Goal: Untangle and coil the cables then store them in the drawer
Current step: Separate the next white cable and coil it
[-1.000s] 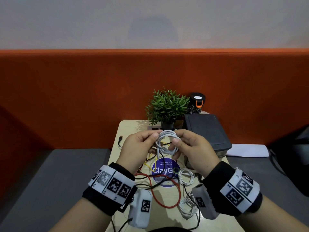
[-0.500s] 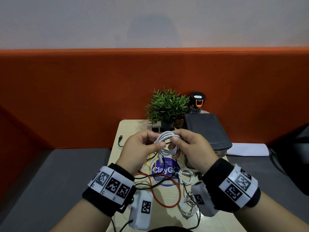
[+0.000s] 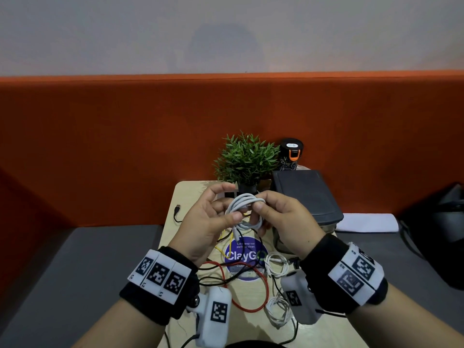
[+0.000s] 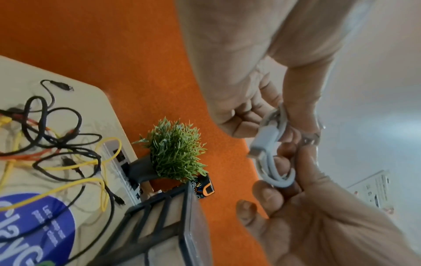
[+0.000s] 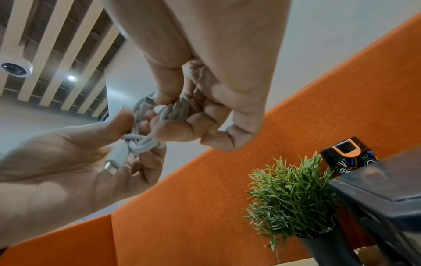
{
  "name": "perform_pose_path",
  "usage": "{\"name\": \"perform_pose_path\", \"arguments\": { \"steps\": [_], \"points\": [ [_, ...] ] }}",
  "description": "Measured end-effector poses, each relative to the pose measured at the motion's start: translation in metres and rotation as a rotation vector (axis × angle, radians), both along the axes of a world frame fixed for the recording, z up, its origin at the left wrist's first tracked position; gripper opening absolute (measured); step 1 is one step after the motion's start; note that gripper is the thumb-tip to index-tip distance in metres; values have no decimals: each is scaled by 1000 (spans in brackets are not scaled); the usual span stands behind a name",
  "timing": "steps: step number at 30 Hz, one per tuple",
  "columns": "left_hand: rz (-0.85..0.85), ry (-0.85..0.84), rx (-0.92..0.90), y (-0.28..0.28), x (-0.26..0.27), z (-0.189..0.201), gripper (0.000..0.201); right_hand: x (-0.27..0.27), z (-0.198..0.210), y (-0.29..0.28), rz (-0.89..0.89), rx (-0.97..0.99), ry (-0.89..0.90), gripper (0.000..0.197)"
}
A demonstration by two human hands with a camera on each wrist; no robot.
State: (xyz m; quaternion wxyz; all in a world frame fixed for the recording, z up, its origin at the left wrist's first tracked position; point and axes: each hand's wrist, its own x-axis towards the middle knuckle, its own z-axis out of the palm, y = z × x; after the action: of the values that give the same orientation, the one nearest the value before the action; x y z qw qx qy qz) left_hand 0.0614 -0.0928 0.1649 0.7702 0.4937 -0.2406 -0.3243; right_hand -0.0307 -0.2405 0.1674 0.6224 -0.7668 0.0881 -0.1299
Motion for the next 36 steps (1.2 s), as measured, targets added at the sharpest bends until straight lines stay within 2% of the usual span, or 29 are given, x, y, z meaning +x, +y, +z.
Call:
{"name": "perform_pose_path", "arguments": {
  "steps": [3, 7, 11, 18, 25, 30, 34, 36],
  "points": [
    [5, 72, -65, -1, 4, 1, 47, -1, -1, 3, 18, 47, -24, 17],
    [13, 82, -78, 0, 7, 2, 44, -2, -1, 7, 24, 93, -23, 12],
    [37, 13, -7, -1, 8, 2, 47, -3, -3, 6, -4, 144, 10, 11],
    [65, -185, 182, 1, 8, -6, 40, -7, -9, 6, -7, 215, 62, 15],
    [81, -283, 250, 1, 4, -9, 56, -14, -11, 4, -35, 199, 75, 20],
    [94, -280, 250, 1, 0, -10, 50, -16, -12, 3, -103, 139, 96, 17],
    [141, -278, 247, 1, 1, -11, 64, -17, -12, 1, -183, 49, 101, 16],
    [137, -256, 245, 1, 1, -11, 65, -18, -13, 0, -174, 64, 118, 17]
  ]
}}
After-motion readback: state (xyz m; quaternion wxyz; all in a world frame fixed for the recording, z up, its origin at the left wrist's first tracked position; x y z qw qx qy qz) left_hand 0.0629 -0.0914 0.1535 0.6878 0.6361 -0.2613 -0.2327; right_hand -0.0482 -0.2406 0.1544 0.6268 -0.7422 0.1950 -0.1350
